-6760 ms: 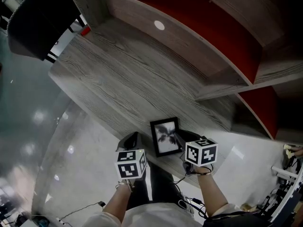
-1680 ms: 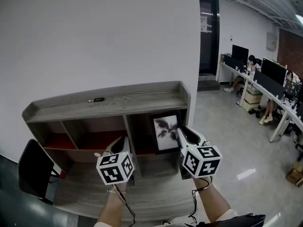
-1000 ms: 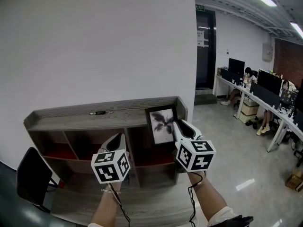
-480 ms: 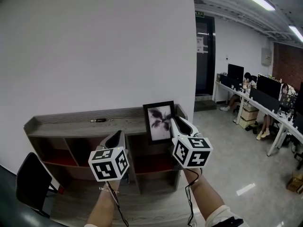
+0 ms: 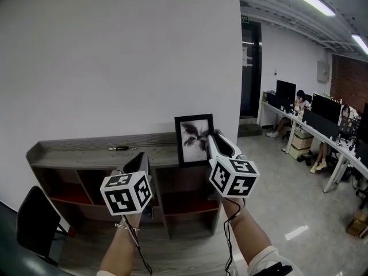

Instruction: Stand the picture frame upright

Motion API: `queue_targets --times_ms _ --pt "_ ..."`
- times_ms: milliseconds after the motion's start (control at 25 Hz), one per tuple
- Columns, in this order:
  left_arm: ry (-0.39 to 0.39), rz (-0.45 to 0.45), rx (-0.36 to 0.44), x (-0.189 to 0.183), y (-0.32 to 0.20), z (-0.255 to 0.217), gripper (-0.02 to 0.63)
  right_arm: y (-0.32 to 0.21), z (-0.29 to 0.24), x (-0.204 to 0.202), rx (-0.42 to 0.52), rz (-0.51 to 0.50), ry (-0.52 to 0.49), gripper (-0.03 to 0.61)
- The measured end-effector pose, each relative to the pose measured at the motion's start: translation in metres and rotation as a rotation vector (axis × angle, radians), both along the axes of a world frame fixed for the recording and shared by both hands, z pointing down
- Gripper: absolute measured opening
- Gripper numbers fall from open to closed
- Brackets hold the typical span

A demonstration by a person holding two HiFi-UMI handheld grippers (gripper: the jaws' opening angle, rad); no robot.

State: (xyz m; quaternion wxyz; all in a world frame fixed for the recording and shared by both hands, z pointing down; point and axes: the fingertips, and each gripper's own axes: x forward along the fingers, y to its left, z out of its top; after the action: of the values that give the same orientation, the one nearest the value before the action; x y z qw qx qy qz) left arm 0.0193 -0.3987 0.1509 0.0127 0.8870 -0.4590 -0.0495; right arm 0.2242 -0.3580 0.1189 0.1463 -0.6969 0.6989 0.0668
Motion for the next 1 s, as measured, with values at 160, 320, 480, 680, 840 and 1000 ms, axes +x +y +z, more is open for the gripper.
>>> queue_targets --times_ms 160,320,480,680,840,1000 --pt "-0.008 -0.007 0.0 -0.008 -0.011 -0.005 0.014 -0.012 -0.005 -0.002 0.008 0.006 -0.01 0.086" --pt "-0.011 -0.007 0.006 -0.015 -0.022 -0.008 0.012 -0.026 -0.007 -0.004 0.01 0.02 -0.01 0.086" --pt "-0.027 0.014 0.01 -0.014 -0.029 -0.012 0.013 -0.038 -0.012 -0.004 0.013 0.034 -0.014 0.086" --pt "-0.038 0.031 0.01 -0.012 -0.043 -0.02 0.013 -0.05 -0.017 -0.003 0.014 0.049 -0.018 0.086" --pt "-0.036 0.05 0.006 -0.009 -0.055 -0.025 0.013 -0.062 -0.015 0.002 -0.011 0.079 -0.021 0.086" --pt "-0.031 0.063 0.001 -0.006 -0.06 -0.029 0.012 -0.07 -0.011 0.007 -0.043 0.102 -0.019 0.086"
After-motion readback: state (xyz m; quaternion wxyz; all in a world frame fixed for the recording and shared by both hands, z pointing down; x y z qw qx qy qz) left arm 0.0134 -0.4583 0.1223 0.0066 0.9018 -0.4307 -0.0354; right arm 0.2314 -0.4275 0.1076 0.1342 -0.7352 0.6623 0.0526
